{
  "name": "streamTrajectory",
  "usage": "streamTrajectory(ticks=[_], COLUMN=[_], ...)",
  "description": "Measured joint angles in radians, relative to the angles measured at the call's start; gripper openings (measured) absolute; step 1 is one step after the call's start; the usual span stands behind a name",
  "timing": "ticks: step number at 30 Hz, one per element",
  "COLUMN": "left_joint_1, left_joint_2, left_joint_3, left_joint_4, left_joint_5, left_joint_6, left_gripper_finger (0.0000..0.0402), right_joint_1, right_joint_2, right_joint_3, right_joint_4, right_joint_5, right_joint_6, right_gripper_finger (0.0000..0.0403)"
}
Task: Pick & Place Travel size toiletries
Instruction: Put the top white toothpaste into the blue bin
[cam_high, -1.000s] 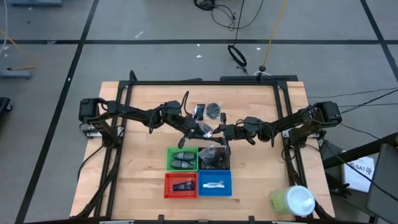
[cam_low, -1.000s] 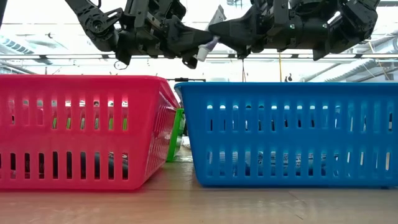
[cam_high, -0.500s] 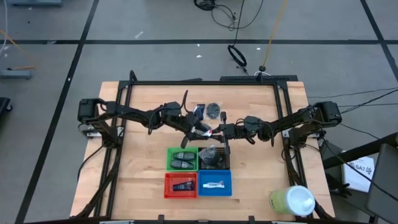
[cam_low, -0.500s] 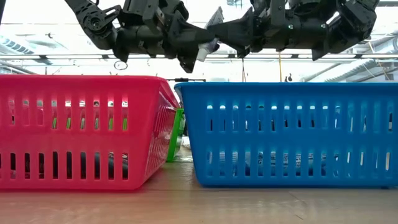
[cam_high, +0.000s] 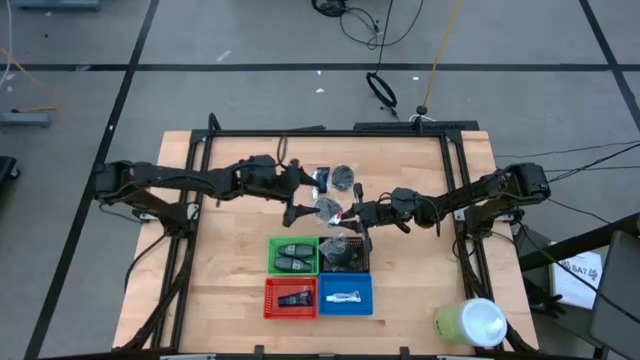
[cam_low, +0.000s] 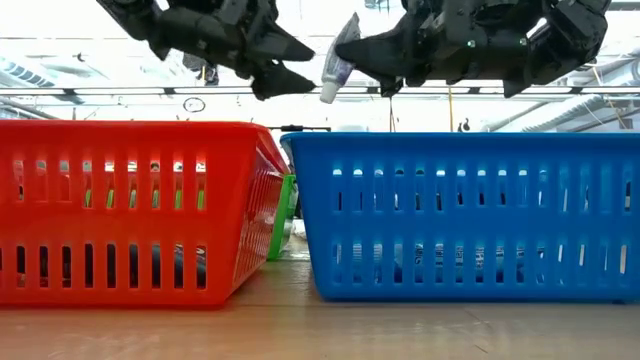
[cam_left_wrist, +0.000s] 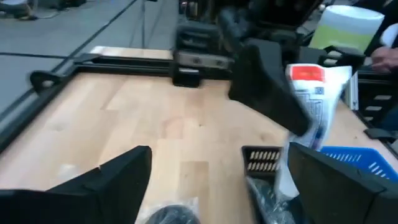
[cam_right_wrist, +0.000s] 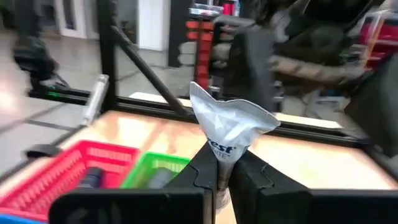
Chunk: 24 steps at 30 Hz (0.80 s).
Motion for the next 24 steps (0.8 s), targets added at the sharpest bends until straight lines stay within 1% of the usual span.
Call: streamTrajectory(ticks=[5, 8, 11, 13, 15, 18, 21, 22, 24], left_joint_1=[0.028, 0.059, 0.092, 0.115, 0.134, 0.155, 0.169, 0.171, 0.174], left_joint_2=[-0.109, -0.158, -0.202, -0.222, -0.241, -0.266, -0.275, -0.276, -0.276], left_joint_3=[-0.023, -0.078, -0.140, -0.179, -0.211, -0.231, -0.244, -0.246, -0.246], left_joint_4=[-0.124, -0.124, -0.072, -0.034, -0.025, -0.008, -0.010, -0.013, -0.011], left_joint_5=[0.008, -0.001, -0.033, -0.065, -0.087, -0.101, -0.106, -0.106, -0.102], left_joint_6=[0.035, 0.037, 0.025, 0.005, -0.011, -0.023, -0.025, -0.028, -0.031], left_gripper_finger=[0.0386, 0.0386, 0.0379, 0.0372, 0.0367, 0.0361, 0.0362, 0.0363, 0.0366], right_joint_1=[-0.009, -0.002, 0.030, 0.072, 0.122, 0.200, 0.278, 0.301, 0.346], right_joint_2=[-0.020, -0.039, -0.048, -0.048, -0.048, -0.048, -0.032, -0.028, -0.020], right_joint_3=[0.000, 0.000, 0.001, 0.025, 0.073, 0.178, 0.275, 0.294, 0.310], right_joint_4=[-0.005, -0.039, -0.048, -0.065, -0.135, -0.363, -0.596, -0.649, -0.694], right_joint_5=[-0.144, -0.226, -0.287, -0.291, -0.294, -0.269, -0.170, -0.127, -0.068], right_joint_6=[0.100, 0.165, 0.238, 0.252, 0.226, 0.156, 0.121, 0.118, 0.136], right_gripper_finger=[0.0013, 0.0013, 0.0013, 0.0013, 0.0013, 0.0013, 0.0013, 0.0013, 0.0013])
